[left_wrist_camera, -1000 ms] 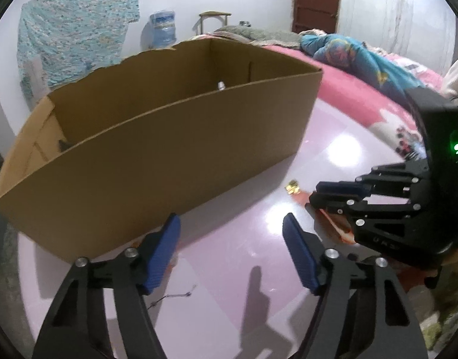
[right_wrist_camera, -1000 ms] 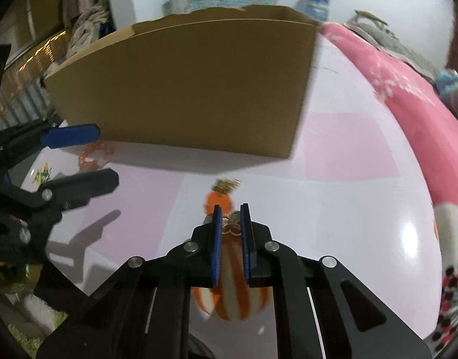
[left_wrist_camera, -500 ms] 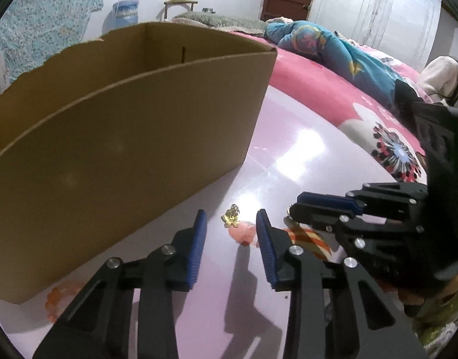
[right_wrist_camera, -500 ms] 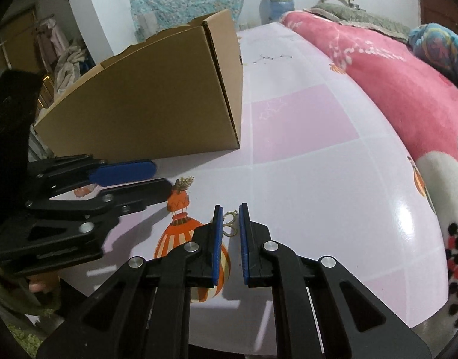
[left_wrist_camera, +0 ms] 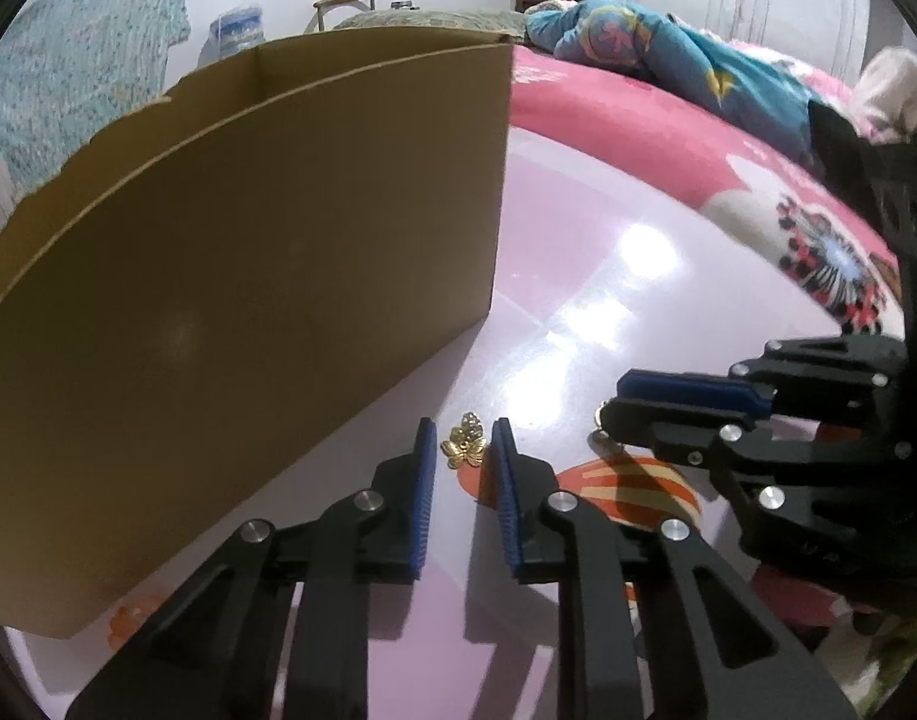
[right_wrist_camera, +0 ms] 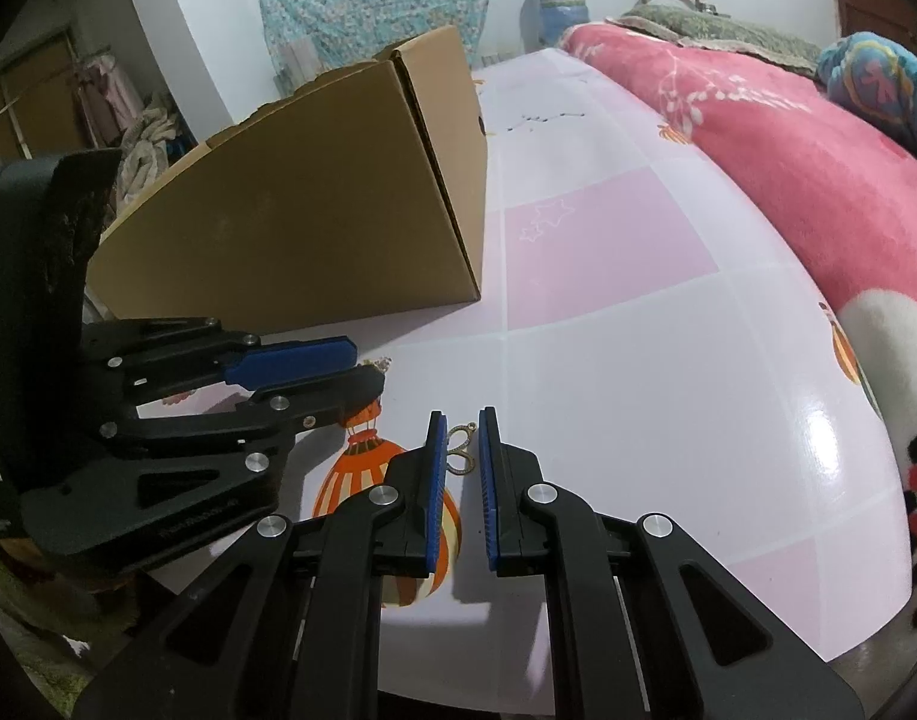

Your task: Organize jewelry

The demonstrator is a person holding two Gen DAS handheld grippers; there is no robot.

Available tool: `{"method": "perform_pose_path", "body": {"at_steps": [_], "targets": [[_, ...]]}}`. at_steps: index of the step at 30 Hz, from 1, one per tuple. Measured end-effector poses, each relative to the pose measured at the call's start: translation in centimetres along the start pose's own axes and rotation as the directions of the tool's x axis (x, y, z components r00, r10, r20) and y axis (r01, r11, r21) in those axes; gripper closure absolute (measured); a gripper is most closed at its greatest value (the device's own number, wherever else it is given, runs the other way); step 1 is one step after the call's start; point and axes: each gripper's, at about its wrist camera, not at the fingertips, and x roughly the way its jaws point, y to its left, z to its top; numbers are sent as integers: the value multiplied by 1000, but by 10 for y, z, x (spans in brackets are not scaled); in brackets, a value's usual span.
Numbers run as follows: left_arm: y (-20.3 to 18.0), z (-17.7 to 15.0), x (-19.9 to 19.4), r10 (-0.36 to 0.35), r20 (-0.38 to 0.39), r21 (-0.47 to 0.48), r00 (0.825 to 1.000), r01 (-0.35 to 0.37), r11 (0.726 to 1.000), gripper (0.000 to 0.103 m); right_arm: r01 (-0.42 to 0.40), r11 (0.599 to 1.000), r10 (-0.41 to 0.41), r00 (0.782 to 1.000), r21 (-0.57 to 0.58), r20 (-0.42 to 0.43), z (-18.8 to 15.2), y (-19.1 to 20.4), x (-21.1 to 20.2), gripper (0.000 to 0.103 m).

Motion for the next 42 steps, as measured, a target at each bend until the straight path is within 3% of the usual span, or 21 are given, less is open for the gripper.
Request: {"method": "perform_pose_path", "body": {"at_steps": [5,19,20,21,25,30,36,40,42], "targets": [[-1,0,-1,-1,-4,4,1000,1,1000,92,-1,1000,1,1000,0,2,0,0,0,94],[9,-12,-9,-33,8,-26,999,33,999,92,-3,1000,3,1000,1,1,0,1,-1,94],[9,-12,-10,-32,8,-30,999,32,999,92,-4,1000,4,1000,-1,-1,1,1,-1,92],[11,-13,-12,-31,7,-34,999,32,999,101,-1,1000,1,1000,-3,0,1,1,-2,90],[18,-19,-16,-28,-2,-56,1000,28,998,102,28,999,-27,999,-27,25,2,3,-11,74],[26,-24,-19,-37,-9,-89,999,36,995,102,30,999,-30,1000,-22,10,3,2,-11,74],[41,-27,-27,-96,9,-161,995,96,982,102,29,999,-29,1000,-25,-1,0,6,-11,73],[42,-27,-30,-113,14,-154,994,113,982,92,21,1000,-21,1000,-5,-7,-1,5,-10,73],[40,-24,-28,-110,15,-142,994,111,984,79,16,1000,-16,1000,2,-9,-1,5,-9,73]]}}
